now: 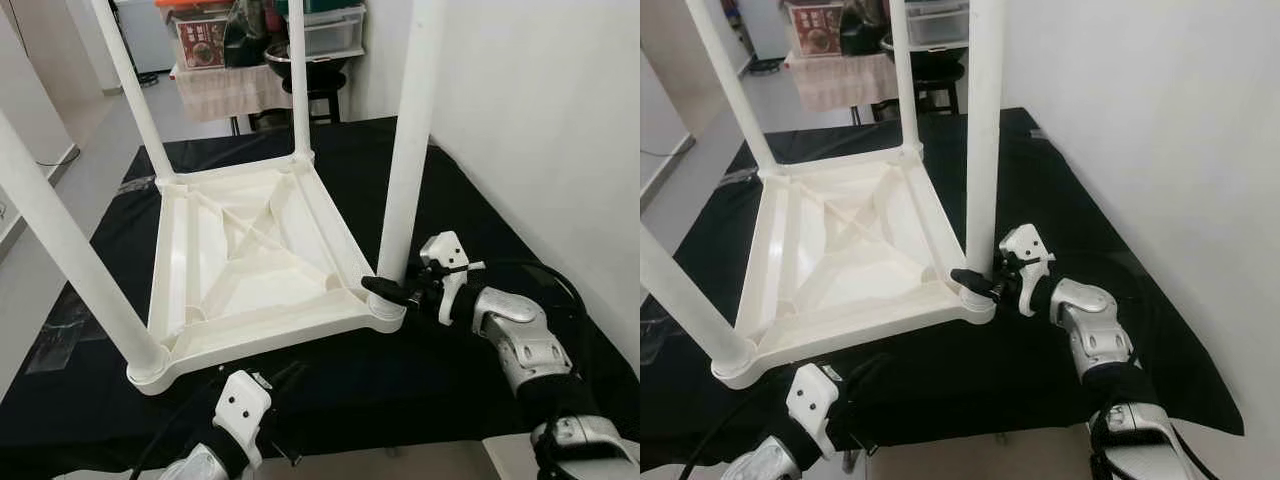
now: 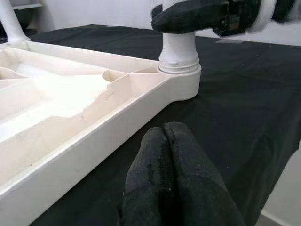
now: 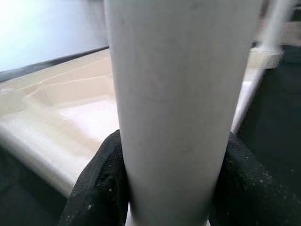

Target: Building children table

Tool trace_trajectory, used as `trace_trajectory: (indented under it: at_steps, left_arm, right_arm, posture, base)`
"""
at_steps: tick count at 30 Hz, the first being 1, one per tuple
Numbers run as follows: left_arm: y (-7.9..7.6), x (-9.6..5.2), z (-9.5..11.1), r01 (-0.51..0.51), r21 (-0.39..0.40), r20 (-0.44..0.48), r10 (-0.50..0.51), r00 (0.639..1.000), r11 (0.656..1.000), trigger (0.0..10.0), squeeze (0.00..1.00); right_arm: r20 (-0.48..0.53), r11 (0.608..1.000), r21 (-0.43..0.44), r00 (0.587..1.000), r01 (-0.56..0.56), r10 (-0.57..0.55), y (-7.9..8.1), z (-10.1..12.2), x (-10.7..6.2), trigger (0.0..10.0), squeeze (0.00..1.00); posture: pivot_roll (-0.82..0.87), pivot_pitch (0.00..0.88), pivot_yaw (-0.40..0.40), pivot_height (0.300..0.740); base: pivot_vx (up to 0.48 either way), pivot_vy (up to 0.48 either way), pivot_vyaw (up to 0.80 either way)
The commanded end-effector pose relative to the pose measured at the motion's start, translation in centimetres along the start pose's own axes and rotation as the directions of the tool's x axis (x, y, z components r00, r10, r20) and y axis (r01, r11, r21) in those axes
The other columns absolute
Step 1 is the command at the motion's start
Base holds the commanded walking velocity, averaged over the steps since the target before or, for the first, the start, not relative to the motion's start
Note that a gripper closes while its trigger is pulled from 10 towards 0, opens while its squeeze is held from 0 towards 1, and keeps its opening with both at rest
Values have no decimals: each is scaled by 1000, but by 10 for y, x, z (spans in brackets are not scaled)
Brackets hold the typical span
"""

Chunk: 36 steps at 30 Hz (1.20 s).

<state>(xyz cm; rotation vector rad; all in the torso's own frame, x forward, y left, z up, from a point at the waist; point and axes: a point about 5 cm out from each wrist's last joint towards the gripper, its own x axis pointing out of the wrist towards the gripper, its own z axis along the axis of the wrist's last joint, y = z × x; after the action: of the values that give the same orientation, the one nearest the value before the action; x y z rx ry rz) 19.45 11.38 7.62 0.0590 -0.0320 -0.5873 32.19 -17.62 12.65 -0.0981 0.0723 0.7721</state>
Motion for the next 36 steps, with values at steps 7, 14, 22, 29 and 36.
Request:
trace_trajectory:
  at_steps: [7, 14, 22, 29, 36]
  left_arm:
    - [4, -3, -3, 4, -44, -2, -4, 1000, 999, 10000, 0]
    - [2, 0, -5, 35, -81, 4, -34, 999, 996, 10000, 0]
    - [1, 3, -6, 48, -99, 3, -48, 999, 994, 10000, 0]
    - [-3, 7, -5, 51, -108, 8, -51, 999, 993, 10000, 0]
    - [-4, 7, -5, 51, -109, 6, -51, 999, 993, 10000, 0]
  right_arm:
    - [-271, 853, 46, 829, 519, -490, 76, -57, -9, 0, 0]
    - [-229, 840, -25, 815, 542, -532, 66, -47, -11, 0, 0]
    - [-146, 890, 46, 885, 453, -443, 47, -19, 4, 10000, 1000]
    - [-44, 977, -76, 978, 200, -203, -4, 25, 1, 10000, 0]
    - [-42, 995, -99, 999, -29, 25, -20, 38, -1, 10000, 0]
  posture:
    - [0, 0, 2, 740]
    - [0, 0, -3, 740]
    - [8, 0, 1, 740]
    - [21, 0, -12, 740]
    - [41, 0, -16, 740]
  base:
    - [0, 0, 0]
    - [0, 0, 0]
    - [0, 0, 0]
    - [0, 0, 0]
    - [0, 0, 0]
